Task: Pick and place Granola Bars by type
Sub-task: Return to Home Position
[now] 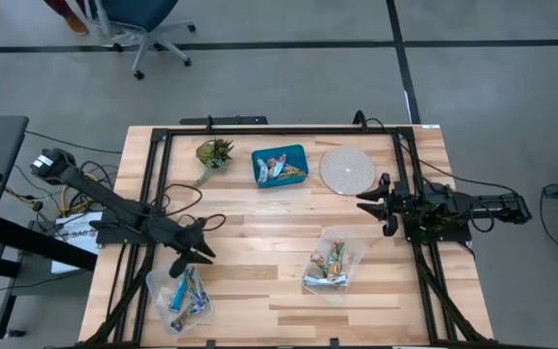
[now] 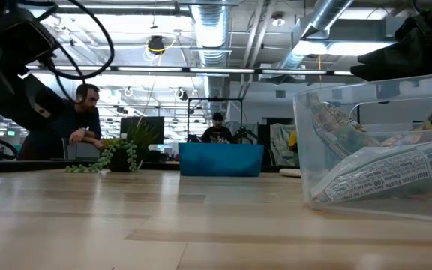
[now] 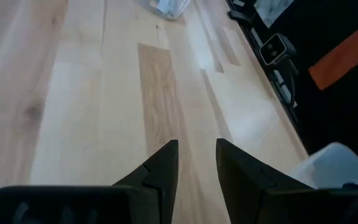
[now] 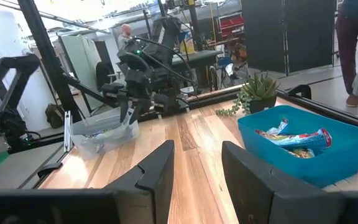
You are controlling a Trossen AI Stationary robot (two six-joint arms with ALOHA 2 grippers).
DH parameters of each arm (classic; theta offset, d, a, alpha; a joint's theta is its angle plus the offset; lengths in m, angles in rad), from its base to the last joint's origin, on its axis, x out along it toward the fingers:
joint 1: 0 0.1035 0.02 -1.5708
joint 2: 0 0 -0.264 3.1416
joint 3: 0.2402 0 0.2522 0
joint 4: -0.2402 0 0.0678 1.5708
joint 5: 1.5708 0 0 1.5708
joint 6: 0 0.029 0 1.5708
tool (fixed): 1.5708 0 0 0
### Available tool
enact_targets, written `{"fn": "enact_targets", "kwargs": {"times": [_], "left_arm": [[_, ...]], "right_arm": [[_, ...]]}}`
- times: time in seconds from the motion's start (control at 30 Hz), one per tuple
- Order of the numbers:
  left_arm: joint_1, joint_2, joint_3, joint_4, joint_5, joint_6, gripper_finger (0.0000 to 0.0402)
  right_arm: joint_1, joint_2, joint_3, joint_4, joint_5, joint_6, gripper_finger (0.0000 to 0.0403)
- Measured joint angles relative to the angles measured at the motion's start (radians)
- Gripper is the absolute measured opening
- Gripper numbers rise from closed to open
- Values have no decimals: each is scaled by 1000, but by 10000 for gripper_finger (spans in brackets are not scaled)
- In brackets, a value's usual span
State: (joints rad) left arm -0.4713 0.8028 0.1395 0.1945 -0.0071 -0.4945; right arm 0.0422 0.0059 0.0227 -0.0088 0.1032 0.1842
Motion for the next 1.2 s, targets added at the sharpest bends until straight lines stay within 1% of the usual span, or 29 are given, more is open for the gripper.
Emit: {"fn": "enact_targets", "kwargs": {"times": [0.17, 0.3, 0.6, 0.73, 0.83, 0.93, 1.0, 1.13, 1.2], "left_arm": [[0, -124, -52, -20, -9, 48, 99], [0, -196, -72, -17, -49, 89, 99], [2, -290, -74, -25, -157, 190, 99], [2, -322, -90, -12, -151, 215, 99], [2, -349, -129, 33, -107, 214, 99], [2, -377, -128, 43, -84, 232, 99], [2, -393, -128, 41, -92, 249, 99], [3, -447, -128, 41, -151, 274, 99], [13, -491, -129, 40, -152, 295, 99]], "right_arm": [[0, 0, 0, 0, 0, 0, 127], [0, 0, 0, 0, 0, 0, 127], [0, 0, 0, 0, 0, 0, 127], [0, 0, 0, 0, 0, 0, 127], [0, 0, 0, 1, 0, 0, 127], [0, 0, 0, 1, 0, 0, 127], [0, 0, 0, 1, 0, 0, 127], [0, 0, 0, 1, 0, 0, 127], [0, 0, 0, 1, 0, 0, 127]]}}
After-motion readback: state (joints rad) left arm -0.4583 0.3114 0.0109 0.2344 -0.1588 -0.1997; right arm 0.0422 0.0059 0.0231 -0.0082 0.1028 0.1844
